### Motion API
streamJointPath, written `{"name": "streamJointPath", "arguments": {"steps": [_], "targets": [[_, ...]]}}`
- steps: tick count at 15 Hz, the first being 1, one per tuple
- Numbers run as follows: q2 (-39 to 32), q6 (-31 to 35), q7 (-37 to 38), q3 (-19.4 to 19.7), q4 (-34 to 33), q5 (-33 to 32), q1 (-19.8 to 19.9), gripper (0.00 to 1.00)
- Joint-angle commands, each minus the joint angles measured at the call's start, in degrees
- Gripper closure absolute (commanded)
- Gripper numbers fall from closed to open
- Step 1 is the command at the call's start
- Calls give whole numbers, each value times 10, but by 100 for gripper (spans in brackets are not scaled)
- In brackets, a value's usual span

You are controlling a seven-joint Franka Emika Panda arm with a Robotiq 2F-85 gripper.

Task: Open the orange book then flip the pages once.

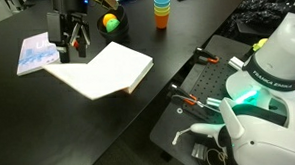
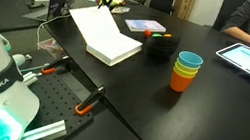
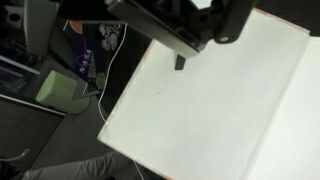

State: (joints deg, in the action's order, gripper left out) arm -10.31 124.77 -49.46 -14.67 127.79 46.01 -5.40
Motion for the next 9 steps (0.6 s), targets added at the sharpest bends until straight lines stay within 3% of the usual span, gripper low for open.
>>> {"name": "streamJointPath", "arguments": {"steps": [1, 9], "targets": [[-6, -21, -6, 18, 0, 10, 1, 0], [3, 0, 21, 100, 76, -6, 50, 0]]}}
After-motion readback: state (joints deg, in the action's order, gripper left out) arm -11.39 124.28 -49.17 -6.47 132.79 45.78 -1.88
